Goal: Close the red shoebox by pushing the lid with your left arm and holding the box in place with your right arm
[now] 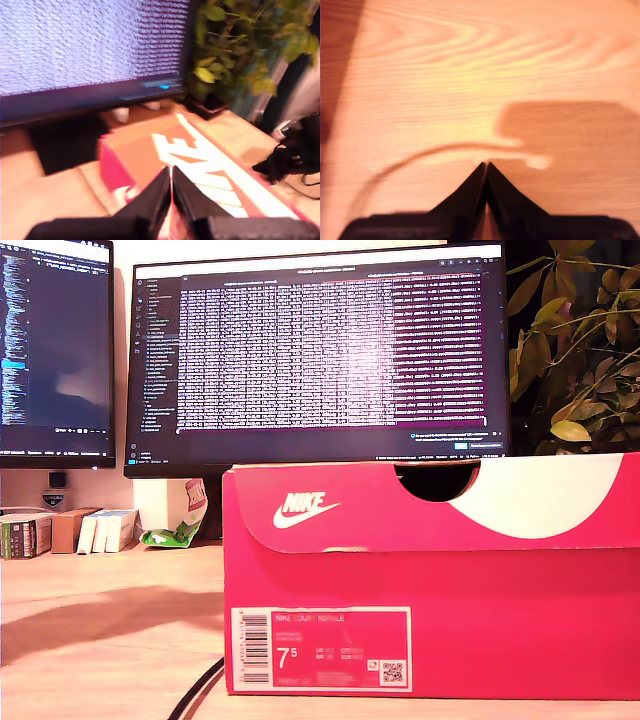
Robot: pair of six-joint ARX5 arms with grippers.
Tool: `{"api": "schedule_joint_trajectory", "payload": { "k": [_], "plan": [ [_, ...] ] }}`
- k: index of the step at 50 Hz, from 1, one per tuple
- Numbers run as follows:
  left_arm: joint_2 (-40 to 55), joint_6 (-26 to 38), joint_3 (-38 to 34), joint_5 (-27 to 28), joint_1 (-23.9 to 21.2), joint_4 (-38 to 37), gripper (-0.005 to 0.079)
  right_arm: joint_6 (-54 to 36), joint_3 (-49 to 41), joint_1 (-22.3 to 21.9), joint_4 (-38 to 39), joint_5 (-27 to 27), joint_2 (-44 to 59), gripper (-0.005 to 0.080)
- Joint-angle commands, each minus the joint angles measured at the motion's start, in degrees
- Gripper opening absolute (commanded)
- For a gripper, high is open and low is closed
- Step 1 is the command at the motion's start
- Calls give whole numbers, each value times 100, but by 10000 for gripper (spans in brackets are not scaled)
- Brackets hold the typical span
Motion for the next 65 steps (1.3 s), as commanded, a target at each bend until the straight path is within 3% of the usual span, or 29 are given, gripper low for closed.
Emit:
{"api": "schedule_joint_trajectory", "payload": {
  "k": [1,10,28,44,52,65],
  "plan": [
    [-101,173,63,-85,55,-111,-19,144,57,129,37,-413,-323,-12],
    [-313,170,63,-94,61,-402,-19,739,166,566,96,-1102,-850,-12],
    [-302,170,63,-74,61,-684,-19,1029,616,1169,2,-2098,-1139,-13],
    [-302,170,63,-74,61,-713,-19,702,616,1484,-673,-2083,-1080,-13],
    [-304,170,63,-72,61,-817,-19,240,614,1484,-1174,-1751,-1073,-13],
    [-376,238,63,-87,61,-970,-19,354,619,1484,-238,-1672,-1320,-13]
  ]
}}
